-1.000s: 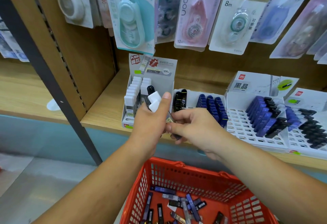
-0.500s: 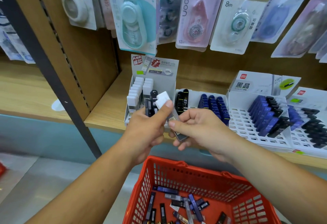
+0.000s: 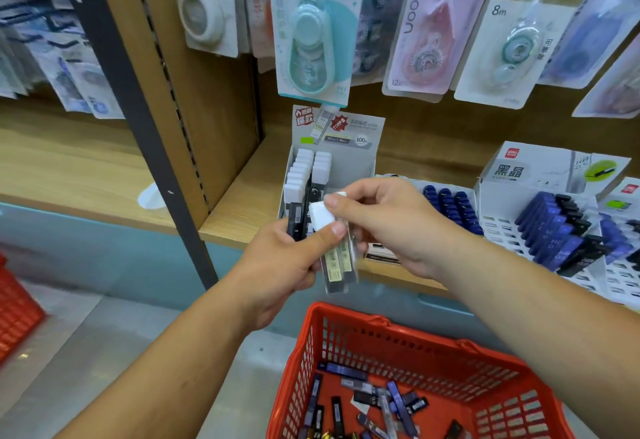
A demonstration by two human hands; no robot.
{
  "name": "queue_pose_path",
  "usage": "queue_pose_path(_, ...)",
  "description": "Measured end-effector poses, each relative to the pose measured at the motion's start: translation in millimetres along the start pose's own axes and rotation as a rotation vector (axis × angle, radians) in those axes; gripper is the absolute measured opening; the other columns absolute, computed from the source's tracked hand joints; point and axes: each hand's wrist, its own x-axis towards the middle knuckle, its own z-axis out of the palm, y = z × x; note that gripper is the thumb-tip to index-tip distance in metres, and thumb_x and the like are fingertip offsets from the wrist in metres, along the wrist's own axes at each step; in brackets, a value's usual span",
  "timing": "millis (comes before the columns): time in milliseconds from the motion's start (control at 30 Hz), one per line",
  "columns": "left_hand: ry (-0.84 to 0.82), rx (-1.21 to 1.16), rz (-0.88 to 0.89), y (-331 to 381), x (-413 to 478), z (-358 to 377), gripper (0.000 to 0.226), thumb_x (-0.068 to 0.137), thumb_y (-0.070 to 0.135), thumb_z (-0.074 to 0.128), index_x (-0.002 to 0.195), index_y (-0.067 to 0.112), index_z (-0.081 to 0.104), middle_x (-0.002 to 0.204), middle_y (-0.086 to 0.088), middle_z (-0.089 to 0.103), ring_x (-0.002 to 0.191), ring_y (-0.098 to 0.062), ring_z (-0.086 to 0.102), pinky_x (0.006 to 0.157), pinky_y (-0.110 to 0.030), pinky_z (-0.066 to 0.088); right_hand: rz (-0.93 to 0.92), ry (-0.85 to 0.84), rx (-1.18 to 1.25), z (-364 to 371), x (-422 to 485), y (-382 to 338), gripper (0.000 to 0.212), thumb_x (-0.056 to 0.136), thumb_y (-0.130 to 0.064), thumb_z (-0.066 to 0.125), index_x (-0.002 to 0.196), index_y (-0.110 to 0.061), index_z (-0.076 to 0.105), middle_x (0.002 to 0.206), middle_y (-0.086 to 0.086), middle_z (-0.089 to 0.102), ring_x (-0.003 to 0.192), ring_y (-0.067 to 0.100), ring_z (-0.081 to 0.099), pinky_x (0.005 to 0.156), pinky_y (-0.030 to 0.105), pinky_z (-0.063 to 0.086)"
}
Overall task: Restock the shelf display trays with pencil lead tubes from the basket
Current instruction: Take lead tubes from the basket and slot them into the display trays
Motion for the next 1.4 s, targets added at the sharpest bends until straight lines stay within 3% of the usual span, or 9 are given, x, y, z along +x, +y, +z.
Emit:
queue_pose_path(167,0.175,0.030,0.018,-3.0,3.4,-8.7,0.024,0.096,0.039,0.071,0.076,0.027,0.072,0.063,0.002,0.052,0.055,-0.013,0.031,0.046,-0.022,0.026,0.023,0.072,0.154,2.5,10.1,2.1,0.017,0.098,-0.020,0.071,0.096,-0.004,0.065,0.081,0.033,0.067,0.051,0.022,0.048,0.054,0.036,0.048)
queue_pose_path(333,0.136,0.091,-0.065,-4.5,2.5,-14.1,0.029,0.103,0.047,0.056,0.113,0.023,0.071,0.094,-0.010,0.079,0.076,-0.027,0.071,0.052,-0.028,0.042,0.048,0.103,0.226,7.9,21.8,-1.3,0.013,0.102,-0.013,0.062,0.109,-0.004,0.054,0.092,0.018,0.078,0.052,0.021,0.048,0.052,0.034,0.050)
queue_pose_path(467,0.111,0.046,-0.086,-4.5,2.7,-11.3,0.027,0.106,0.043,0.052,0.113,0.019,0.065,0.085,-0.012,0.075,0.065,-0.024,0.069,0.047,-0.028,0.042,0.051,-0.071,0.337,10.3,23.3,-5.3,0.034,0.095,-0.011,0.072,0.126,-0.009,0.061,0.096,0.018,0.074,0.057,0.019,0.057,0.061,0.034,0.058)
queue_pose_path(567,0.146,0.043,-0.096,-2.4,6.1,-16.4,0.028,0.106,0.044,0.053,0.115,0.020,0.063,0.084,-0.009,0.076,0.061,-0.021,0.065,0.047,-0.028,0.041,0.019,-0.105,0.345,7.5,27.6,-9.6,0.026,0.093,-0.004,0.071,0.118,0.000,0.066,0.093,0.020,0.070,0.060,0.018,0.060,0.064,0.035,0.062)
queue_pose_path(667,0.209,0.055,-0.143,-0.2,6.5,-19.3,0.029,0.105,0.048,0.052,0.117,0.023,0.059,0.089,-0.012,0.079,0.067,-0.027,0.073,0.044,-0.025,0.038,0.035,0.161,0.241,-1.0,41.6,-8.3,0.030,0.081,-0.012,0.085,0.100,-0.001,0.064,0.079,0.017,0.068,0.055,0.019,0.062,0.059,0.037,0.062)
queue_pose_path(767,0.279,0.087,-0.165,-1.1,6.5,-21.9,0.028,0.104,0.049,0.054,0.114,0.023,0.056,0.086,-0.010,0.078,0.068,-0.027,0.076,0.042,-0.024,0.037,0.033,0.279,0.112,-6.4,53.9,-3.8,0.034,0.082,-0.011,0.086,0.104,0.001,0.064,0.083,0.017,0.072,0.063,0.025,0.072,0.061,0.036,0.064)
queue_pose_path(900,0.302,0.095,-0.174,-3.3,10.1,-27.7,0.027,0.105,0.044,0.055,0.113,0.019,0.059,0.077,-0.004,0.073,0.064,-0.018,0.069,0.042,-0.025,0.039,0.012,0.282,-0.032,-3.6,68.0,1.2,0.019,0.094,-0.006,0.073,0.109,-0.001,0.063,0.091,0.020,0.073,0.073,0.024,0.078,0.068,0.035,0.066)
queue_pose_path(1133,0.201,-0.127,-0.277,-1.9,11.8,-35.5,0.027,0.104,0.016,0.051,0.128,0.006,0.058,0.093,-0.011,0.075,0.068,-0.016,0.065,0.042,-0.025,0.033,-0.106,0.245,-0.157,4.2,80.5,9.8,0.008,0.098,-0.006,0.068,0.096,-0.012,0.063,0.090,0.017,0.073,0.075,0.021,0.078,0.073,0.038,0.066)
queue_pose_path(1400,0.166,-0.102,-0.208,1.0,8.3,-34.2,0.024,0.109,0.025,0.051,0.128,0.011,0.057,0.100,-0.014,0.079,0.084,-0.023,0.077,0.041,-0.021,0.035,-0.176,0.136,-0.233,5.4,77.1,14.6,0.008,0.093,-0.003,0.073,0.089,-0.005,0.066,0.089,0.020,0.074,0.076,0.024,0.078,0.077,0.046,0.065)
